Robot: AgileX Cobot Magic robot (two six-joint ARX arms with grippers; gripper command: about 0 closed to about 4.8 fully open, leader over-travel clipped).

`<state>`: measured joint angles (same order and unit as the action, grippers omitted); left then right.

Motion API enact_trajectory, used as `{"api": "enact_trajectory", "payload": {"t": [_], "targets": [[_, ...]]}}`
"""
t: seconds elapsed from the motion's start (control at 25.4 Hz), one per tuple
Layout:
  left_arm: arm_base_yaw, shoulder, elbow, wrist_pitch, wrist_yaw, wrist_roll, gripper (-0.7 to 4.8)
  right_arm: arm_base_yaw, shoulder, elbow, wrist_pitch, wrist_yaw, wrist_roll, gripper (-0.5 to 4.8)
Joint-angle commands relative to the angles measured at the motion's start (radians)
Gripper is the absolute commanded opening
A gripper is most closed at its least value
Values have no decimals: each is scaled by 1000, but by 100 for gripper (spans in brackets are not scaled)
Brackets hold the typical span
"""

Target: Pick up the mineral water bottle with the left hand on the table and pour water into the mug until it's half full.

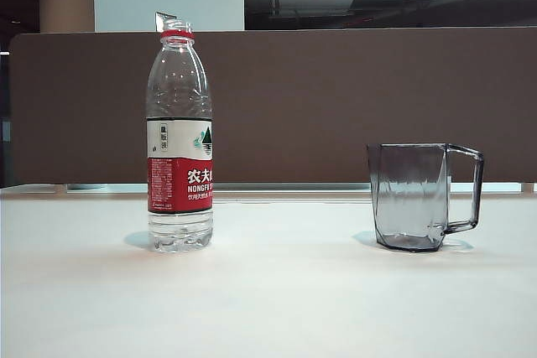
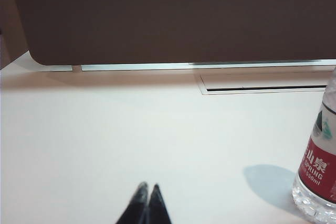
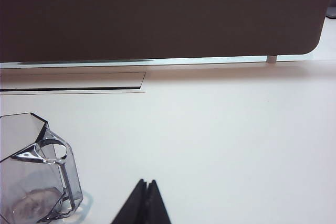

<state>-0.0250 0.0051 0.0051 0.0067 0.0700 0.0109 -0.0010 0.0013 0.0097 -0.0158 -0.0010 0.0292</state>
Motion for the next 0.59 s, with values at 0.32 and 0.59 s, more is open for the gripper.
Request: {"api": "enact_trajectory", "payload": {"t": [0.32, 0.59], "targets": [[1, 0, 2, 18, 3, -13, -6, 0, -2, 8, 47, -2, -3, -8], [1, 2, 53, 104, 2, -72, -6, 0, 2, 124, 40, -1, 10, -9]]}}
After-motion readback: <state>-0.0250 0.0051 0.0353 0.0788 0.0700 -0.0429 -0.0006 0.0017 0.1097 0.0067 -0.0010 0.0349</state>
